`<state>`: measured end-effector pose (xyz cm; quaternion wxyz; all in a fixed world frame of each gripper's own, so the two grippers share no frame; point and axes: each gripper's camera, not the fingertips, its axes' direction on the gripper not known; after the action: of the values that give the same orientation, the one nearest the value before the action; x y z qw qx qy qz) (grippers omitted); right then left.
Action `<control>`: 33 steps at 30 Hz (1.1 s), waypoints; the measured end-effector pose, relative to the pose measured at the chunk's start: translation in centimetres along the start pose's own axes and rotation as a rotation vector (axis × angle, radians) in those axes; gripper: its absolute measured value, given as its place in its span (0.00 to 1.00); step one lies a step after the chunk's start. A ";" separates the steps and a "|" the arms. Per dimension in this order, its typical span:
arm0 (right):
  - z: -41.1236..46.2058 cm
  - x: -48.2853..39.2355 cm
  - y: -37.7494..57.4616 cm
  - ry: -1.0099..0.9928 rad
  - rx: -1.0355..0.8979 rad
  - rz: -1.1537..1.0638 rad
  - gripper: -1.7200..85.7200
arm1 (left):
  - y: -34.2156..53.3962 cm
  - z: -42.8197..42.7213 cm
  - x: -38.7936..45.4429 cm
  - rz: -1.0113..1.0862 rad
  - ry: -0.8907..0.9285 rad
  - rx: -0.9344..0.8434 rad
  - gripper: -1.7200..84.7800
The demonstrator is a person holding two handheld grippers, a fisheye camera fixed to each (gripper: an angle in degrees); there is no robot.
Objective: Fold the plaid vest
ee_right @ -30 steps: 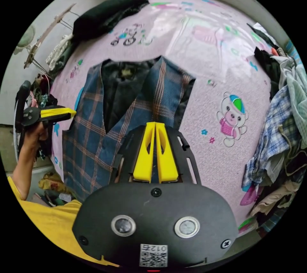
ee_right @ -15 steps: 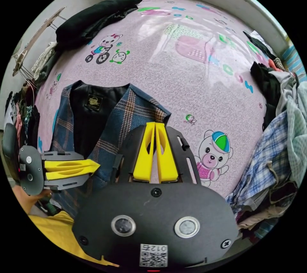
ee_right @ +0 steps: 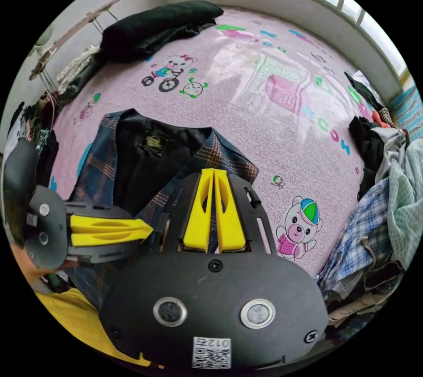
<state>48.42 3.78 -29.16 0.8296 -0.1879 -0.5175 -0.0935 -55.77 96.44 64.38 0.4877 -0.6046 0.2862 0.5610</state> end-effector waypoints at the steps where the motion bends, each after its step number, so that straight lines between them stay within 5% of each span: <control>1: 1.0 0.3 -0.4 0.011 -0.033 0.017 0.02 | 0.0 -0.1 0.0 0.004 -0.004 -0.002 0.02; 7: 0.5 2.2 -0.1 -0.007 -0.031 0.104 0.02 | 2.7 -3.4 -1.7 -0.023 -0.067 0.064 0.02; 14: -2.5 -6.1 4.3 -0.428 0.103 -0.165 0.02 | 15.5 -7.8 -11.9 -0.420 0.002 0.181 0.03; 18: -0.5 -12.8 5.0 -0.428 0.021 -0.346 0.02 | 21.5 -8.1 -13.5 -0.563 -0.090 0.179 0.03; 23: 3.1 -18.1 5.5 -0.385 -0.144 -0.460 0.02 | 24.8 -8.0 -14.0 -0.605 -0.098 0.167 0.03; 33: 4.7 -18.8 4.9 -0.442 -0.156 -0.400 0.02 | 23.9 -8.0 -11.9 -0.412 -0.071 0.144 0.03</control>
<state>37.89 9.38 -45.14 0.6451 -0.1614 -0.7034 -0.2511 -76.37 78.15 68.54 0.6437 -0.5936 0.1788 0.4486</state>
